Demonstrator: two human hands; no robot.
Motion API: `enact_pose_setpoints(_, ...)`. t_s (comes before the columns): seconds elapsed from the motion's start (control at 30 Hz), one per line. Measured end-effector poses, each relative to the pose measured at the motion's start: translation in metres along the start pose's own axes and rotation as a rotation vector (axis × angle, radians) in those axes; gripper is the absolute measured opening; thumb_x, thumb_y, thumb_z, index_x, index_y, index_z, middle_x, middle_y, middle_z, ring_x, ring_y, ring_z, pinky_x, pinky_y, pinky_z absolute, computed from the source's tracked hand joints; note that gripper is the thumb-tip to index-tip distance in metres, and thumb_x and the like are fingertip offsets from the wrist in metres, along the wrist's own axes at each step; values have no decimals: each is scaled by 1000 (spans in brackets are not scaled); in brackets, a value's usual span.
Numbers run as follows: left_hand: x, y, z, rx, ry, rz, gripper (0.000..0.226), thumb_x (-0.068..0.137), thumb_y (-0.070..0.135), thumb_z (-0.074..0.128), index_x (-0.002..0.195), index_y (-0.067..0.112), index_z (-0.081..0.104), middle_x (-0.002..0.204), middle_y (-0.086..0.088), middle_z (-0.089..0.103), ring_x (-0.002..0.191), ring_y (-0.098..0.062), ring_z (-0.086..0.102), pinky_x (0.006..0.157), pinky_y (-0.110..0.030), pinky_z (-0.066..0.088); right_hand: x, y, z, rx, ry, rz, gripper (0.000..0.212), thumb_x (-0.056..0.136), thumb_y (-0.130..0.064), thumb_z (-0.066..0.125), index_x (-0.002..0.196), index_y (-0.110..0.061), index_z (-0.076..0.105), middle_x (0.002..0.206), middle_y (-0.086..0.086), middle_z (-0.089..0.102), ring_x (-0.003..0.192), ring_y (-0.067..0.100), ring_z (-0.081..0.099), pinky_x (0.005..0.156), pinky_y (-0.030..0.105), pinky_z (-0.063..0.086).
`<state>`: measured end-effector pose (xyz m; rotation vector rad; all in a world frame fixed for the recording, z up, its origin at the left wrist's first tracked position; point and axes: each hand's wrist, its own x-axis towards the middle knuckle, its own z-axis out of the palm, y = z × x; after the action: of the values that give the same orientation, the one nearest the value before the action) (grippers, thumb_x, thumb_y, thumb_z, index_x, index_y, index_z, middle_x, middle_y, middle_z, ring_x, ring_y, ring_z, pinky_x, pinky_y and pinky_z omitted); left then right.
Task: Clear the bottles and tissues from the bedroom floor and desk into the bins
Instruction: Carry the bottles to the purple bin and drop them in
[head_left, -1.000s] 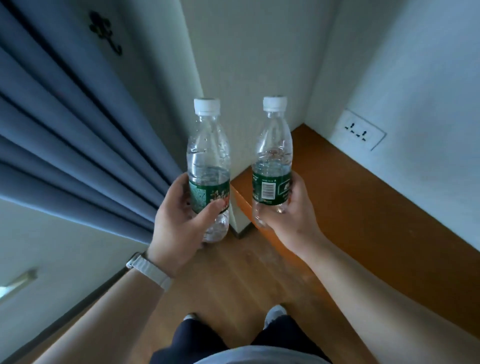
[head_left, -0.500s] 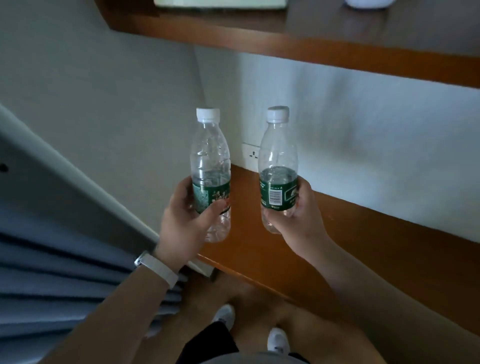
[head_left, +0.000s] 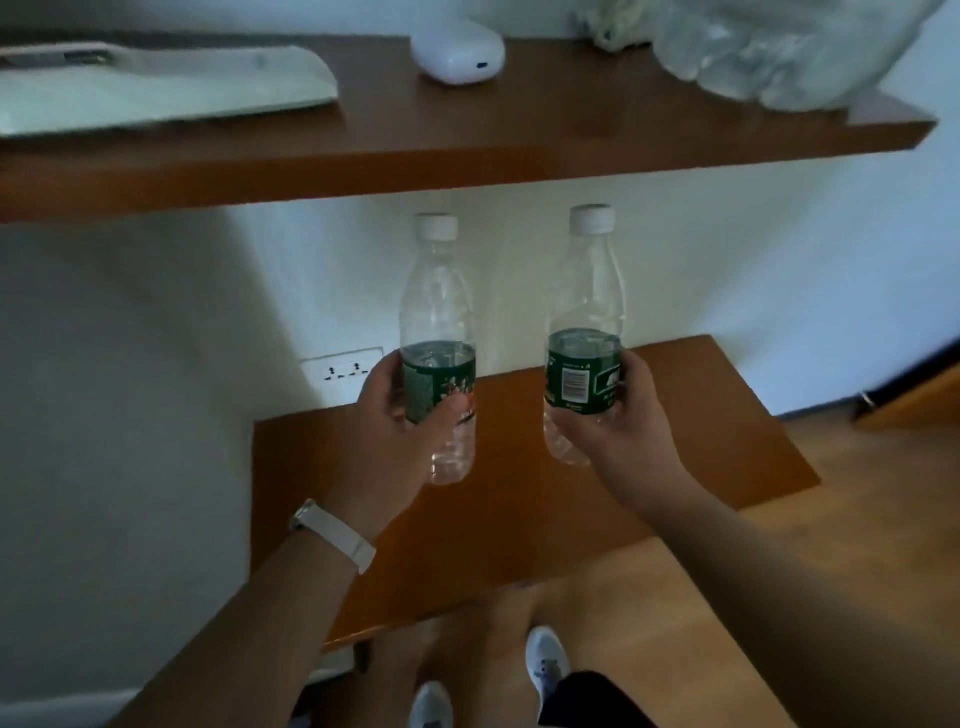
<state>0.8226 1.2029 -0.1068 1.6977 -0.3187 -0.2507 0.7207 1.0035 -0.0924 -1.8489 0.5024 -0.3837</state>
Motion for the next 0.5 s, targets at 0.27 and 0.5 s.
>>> enact_pose_setpoints(0.27, -3, 14, 67, -29, -275, 57, 49, 86, 36, 71, 130, 35, 50, 120, 17, 62, 106, -3, 64, 78, -27, 59, -43, 11, -61, -5, 279, 76, 79, 76, -22, 79, 140, -30, 34, 126, -16, 52, 111, 0, 56, 83, 22, 50)
enact_pose_setpoints(0.5, -10, 41, 162, 19, -428, 133, 44, 86, 32, 72, 125, 38, 53, 115, 19, 64, 102, 2, 64, 82, -28, 58, -64, 42, -150, 47, 470, 124, 69, 74, -19, 78, 131, -35, 41, 119, -11, 58, 106, 2, 59, 87, 29, 52)
